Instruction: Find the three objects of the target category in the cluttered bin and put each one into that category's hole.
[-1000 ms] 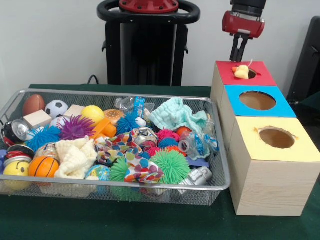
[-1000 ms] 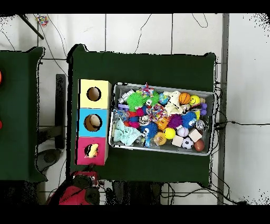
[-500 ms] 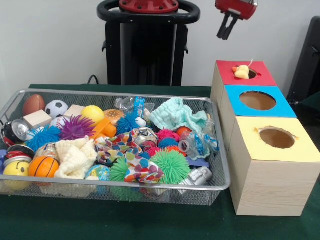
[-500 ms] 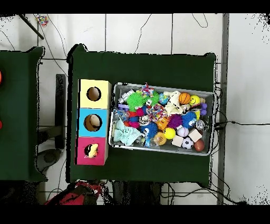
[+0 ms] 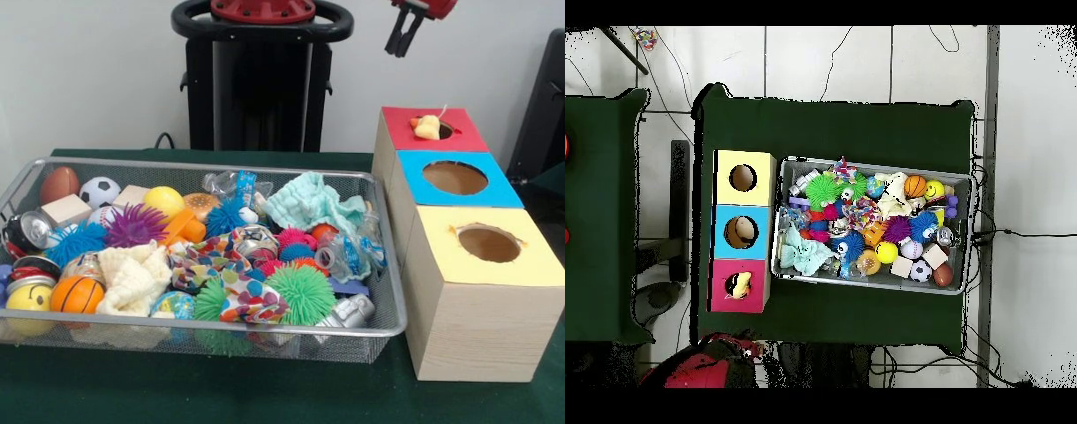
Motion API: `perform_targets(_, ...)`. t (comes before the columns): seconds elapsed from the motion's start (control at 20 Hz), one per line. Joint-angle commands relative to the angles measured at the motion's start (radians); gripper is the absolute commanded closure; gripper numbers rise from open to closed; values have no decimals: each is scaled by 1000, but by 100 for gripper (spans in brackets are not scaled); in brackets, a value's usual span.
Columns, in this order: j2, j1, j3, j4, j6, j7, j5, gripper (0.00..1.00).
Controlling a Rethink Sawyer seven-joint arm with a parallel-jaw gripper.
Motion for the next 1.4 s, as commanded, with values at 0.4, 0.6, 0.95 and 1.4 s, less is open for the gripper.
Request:
perform_targets(0.4, 53, -29, 117, -204, 54, 52, 10, 100)
perform_targets(0.6, 63, -85, 201, -196, 15, 15, 48, 100)
perform_targets(0.95, 103, -123, 231, -224, -1, 16, 13, 100)
perform_targets(1.4, 146, -206, 294, -157, -145, 16, -17, 100)
